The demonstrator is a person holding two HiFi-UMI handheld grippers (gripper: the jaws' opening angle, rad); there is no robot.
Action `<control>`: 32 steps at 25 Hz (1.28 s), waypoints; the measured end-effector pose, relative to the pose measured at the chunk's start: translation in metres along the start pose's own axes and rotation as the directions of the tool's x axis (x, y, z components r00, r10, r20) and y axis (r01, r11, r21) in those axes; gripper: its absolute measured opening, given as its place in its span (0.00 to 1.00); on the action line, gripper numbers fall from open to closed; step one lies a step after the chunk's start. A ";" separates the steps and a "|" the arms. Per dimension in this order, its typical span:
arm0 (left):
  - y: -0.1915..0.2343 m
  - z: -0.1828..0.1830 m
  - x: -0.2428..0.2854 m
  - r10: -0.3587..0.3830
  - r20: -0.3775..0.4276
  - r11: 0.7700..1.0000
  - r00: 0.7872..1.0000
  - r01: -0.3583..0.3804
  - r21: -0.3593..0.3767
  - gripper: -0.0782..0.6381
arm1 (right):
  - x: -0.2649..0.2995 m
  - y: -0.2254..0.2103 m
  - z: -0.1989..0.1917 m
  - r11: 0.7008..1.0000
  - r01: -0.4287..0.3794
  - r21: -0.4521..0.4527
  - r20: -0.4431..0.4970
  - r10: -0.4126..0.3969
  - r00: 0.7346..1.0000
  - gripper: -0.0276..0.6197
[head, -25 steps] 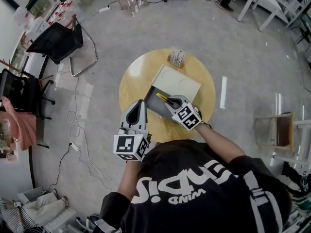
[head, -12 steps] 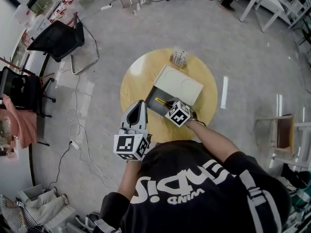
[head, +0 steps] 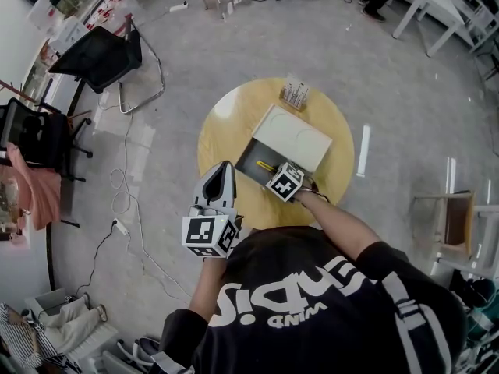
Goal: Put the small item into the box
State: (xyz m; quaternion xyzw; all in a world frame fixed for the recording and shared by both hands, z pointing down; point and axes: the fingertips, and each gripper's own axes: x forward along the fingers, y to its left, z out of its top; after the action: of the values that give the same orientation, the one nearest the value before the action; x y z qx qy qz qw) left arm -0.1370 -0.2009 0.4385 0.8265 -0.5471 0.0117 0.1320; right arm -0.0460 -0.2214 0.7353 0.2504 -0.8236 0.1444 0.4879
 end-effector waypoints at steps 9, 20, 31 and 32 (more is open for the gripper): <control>0.006 0.000 -0.001 0.009 0.000 1.000 1.000 -0.009 -0.006 0.12 | 0.007 0.000 0.000 1.000 0.017 -0.018 -0.029 -0.017 0.999 0.14; 0.004 0.000 -0.001 0.003 0.001 1.000 1.000 -0.003 -0.021 0.12 | -0.007 -0.002 0.012 1.000 0.014 0.010 0.023 -0.014 1.000 0.14; -0.002 -0.001 -0.002 -0.011 0.018 0.999 1.000 0.012 -0.048 0.12 | -0.020 -0.003 0.011 1.000 -0.002 0.019 0.026 0.001 1.000 0.14; -0.002 -0.002 -0.002 -0.011 0.019 0.999 1.000 0.012 -0.048 0.12 | -0.018 -0.003 0.009 1.000 0.001 0.018 0.024 -0.001 1.000 0.14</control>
State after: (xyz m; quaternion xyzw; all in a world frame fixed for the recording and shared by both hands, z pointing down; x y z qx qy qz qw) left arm -0.1356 -0.1973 0.4395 0.8264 -0.5436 -0.0099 0.1468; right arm -0.0438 -0.2237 0.7149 0.2570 -0.8279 0.1486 0.4758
